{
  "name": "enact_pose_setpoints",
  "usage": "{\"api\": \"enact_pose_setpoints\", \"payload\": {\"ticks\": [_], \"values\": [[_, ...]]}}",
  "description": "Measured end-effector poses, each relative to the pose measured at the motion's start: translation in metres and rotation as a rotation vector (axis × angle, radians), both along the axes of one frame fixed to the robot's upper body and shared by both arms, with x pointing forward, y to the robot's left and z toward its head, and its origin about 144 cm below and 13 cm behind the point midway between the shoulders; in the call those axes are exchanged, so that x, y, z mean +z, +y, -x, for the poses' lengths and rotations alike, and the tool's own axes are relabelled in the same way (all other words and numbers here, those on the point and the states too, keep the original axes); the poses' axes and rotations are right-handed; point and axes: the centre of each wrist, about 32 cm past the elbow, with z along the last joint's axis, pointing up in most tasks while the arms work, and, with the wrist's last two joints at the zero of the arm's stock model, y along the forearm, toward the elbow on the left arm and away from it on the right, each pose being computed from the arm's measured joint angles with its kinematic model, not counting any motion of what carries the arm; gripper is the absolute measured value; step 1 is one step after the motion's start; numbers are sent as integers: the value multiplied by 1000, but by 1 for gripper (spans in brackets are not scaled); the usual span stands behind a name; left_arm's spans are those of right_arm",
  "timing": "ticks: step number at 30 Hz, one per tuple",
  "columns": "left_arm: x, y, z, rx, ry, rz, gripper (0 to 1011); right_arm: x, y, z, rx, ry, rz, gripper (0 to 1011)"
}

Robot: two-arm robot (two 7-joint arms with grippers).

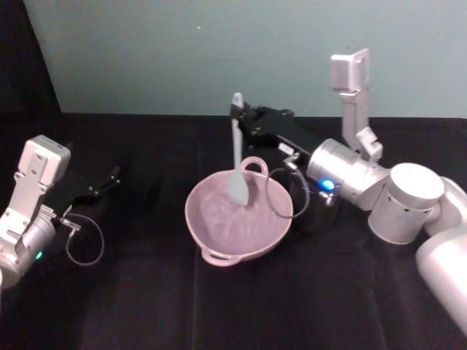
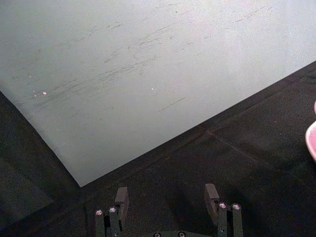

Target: Use the one hand to pick up the spoon and stir the clear water in the bowl.

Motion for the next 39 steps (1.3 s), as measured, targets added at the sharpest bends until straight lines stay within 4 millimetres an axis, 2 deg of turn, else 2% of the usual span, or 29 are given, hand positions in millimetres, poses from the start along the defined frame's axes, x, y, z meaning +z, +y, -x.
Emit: {"api": "enact_pose_setpoints", "payload": {"ticks": [4,8,16,19,24,31,39], "values": [[0,0,0,0,0,0,1011,1,-13,3,-31,-6,4,114],[0,0,0,0,0,0,1011,3,-25,15,-51,-17,16,114],[0,0,0,0,0,0,1011,3,-30,42,-38,-30,21,116],[0,0,0,0,0,0,1011,2,-29,46,-30,-29,20,114],[0,0,0,0,0,0,1011,-1,-19,52,1,-22,13,114],[0,0,0,0,0,0,1011,-4,-3,50,49,-11,0,114],[0,0,0,0,0,0,1011,-5,19,30,83,-8,-21,114]]}}
